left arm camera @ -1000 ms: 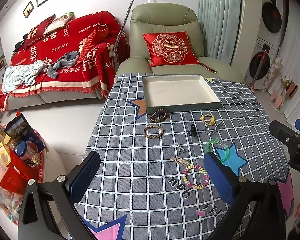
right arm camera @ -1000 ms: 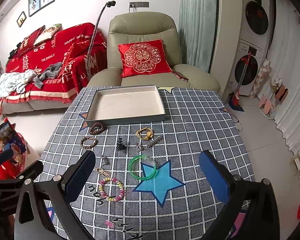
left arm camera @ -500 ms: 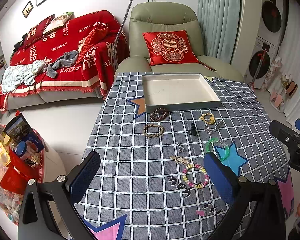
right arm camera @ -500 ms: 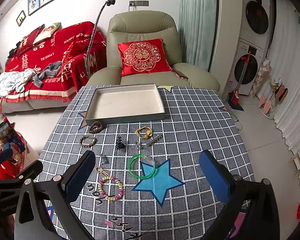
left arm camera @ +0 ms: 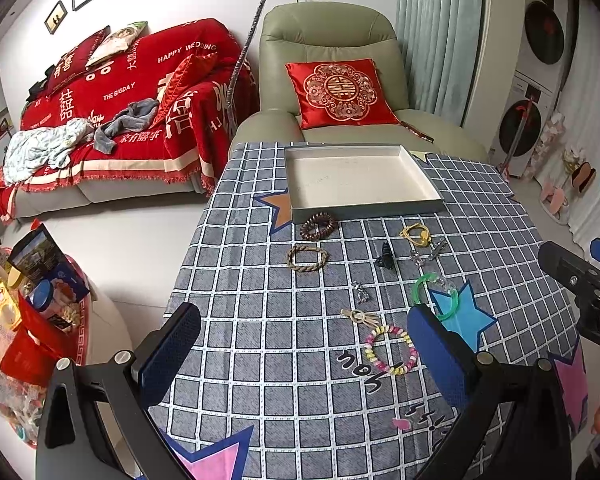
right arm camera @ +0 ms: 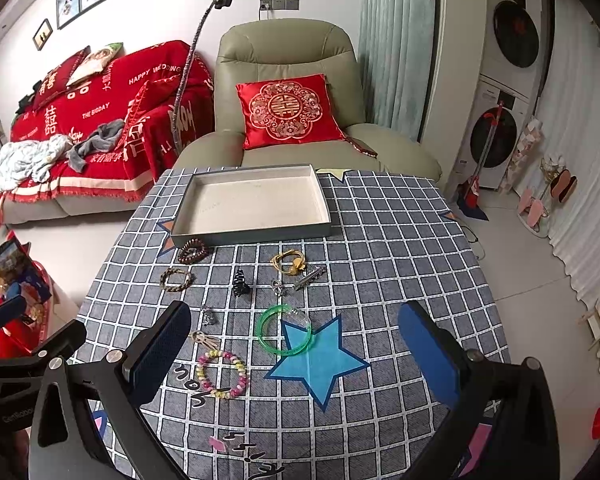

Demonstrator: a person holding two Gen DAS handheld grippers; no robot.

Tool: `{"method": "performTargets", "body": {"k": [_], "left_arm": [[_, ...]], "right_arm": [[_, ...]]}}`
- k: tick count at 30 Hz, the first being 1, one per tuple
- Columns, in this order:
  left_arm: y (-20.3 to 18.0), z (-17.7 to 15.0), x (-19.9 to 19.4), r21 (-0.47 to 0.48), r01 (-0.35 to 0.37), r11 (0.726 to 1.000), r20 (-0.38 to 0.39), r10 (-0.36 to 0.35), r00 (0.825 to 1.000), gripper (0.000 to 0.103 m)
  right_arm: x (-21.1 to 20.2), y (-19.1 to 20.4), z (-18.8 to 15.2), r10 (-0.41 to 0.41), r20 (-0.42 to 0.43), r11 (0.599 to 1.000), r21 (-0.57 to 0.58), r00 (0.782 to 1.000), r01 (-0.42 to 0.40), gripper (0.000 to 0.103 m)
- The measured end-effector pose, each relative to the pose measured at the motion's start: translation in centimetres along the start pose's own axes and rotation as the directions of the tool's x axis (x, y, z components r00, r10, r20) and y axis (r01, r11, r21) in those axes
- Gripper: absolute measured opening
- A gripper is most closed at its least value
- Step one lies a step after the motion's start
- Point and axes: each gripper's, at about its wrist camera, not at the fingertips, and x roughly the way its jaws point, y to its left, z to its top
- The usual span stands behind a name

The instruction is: Organize jewelry

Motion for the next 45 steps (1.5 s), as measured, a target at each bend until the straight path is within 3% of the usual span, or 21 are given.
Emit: {"method": "performTargets", "body": {"k": [18,30,35,40,45], "left_arm": [[-0.5,0.0,0.2,0.006,0.002,1.0,-0.011,-0.002,1.0,0.103],[-0.7,0.2,1.1,0.01,0.006,1.0,-0.048,-0.006,0.999,0.103],[-0.3,0.0,2.3,-0.033,0.027,0.999,-0.111,-0.03,0.993,0.103],[-0.1,-0.3,4.6,-0.037,0.033,0.999,-0.224,-0.041,0.974,0.103],[-0.6,-1.1,7.0,-0.015,0.04,0.999,-0.305,-0.043,0.951,0.103]], "right_arm": [[0.1,0.1,-0.1,0.001,-0.011,1.0,-0.002,1.0,-0.001,0.103],[1.3,-0.1,0.5,0.024,-0.061,0.999,0.025,0.998,-0.022,0.103],[2.5,-0.9,0.4,0.072,-0.117,0.995,0.077,0.991,-0.063,0.103],[4.4,-1.8,0.2,0.09,-0.185,0.992,0.106,0.979,-0.071,0.103],[7.4,-2.4,-0.4,0.065,-0.328,0.995,0.089,0.942,-0.038,0.103]]}}
